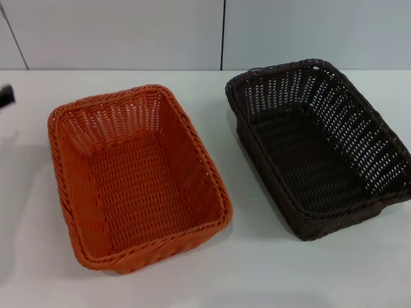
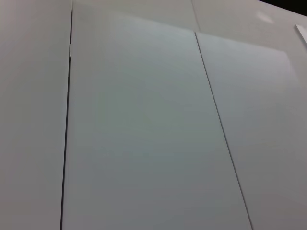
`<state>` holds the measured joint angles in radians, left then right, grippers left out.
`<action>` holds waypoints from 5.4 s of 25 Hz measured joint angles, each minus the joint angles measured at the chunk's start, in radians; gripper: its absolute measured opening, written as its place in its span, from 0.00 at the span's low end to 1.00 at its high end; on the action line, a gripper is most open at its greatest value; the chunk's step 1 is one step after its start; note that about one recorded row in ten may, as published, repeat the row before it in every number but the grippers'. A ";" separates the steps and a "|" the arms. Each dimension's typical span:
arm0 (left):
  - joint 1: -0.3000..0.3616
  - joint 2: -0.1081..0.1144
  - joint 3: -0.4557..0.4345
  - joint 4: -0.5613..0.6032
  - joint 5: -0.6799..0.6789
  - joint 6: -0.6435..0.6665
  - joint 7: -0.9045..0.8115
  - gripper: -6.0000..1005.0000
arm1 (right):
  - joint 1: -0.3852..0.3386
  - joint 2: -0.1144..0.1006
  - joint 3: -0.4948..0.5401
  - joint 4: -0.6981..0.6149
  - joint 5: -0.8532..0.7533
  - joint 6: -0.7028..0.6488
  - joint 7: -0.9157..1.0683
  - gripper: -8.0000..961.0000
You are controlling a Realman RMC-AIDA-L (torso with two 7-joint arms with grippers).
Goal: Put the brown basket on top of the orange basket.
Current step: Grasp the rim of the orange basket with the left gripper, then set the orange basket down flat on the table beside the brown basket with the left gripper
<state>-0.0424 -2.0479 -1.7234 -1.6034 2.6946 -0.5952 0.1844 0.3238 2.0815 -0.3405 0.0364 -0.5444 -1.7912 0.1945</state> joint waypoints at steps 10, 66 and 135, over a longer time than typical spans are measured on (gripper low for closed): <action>-0.049 -0.013 -0.048 -0.242 0.052 -0.433 0.005 0.78 | 0.000 -0.001 -0.012 0.008 0.000 -0.010 0.001 0.80; -0.368 -0.019 0.045 0.027 0.168 -0.835 -0.263 0.78 | 0.005 -0.008 -0.052 -0.009 0.000 0.067 -0.007 0.80; -0.403 -0.013 0.024 -0.219 0.184 -0.893 0.329 0.17 | 0.001 0.001 -0.042 -0.020 0.006 0.054 0.003 0.80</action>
<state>-0.4455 -2.0604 -1.6996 -1.8222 2.8785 -1.4879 0.5132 0.3252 2.0821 -0.3825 0.0161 -0.5386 -1.7369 0.1979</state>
